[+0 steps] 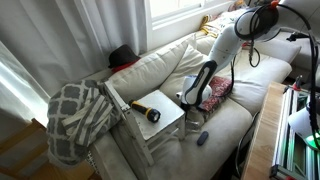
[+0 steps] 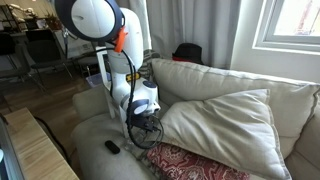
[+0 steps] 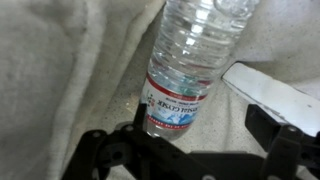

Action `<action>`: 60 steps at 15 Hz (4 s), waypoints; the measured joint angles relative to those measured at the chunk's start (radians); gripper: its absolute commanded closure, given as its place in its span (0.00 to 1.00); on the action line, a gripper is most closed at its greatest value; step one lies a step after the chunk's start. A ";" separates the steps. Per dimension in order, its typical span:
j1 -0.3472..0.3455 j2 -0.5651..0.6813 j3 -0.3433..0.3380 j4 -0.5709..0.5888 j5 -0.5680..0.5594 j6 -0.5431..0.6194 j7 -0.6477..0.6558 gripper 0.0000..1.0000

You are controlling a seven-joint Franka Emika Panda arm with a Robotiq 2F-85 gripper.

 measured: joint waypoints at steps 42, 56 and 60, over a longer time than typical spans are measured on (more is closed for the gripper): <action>-0.191 0.027 0.065 -0.167 0.090 0.376 -0.262 0.76; -0.227 -0.217 -0.093 -0.539 -0.471 1.058 0.242 0.76; -0.131 -0.268 -0.173 -0.558 -0.490 1.150 0.301 0.51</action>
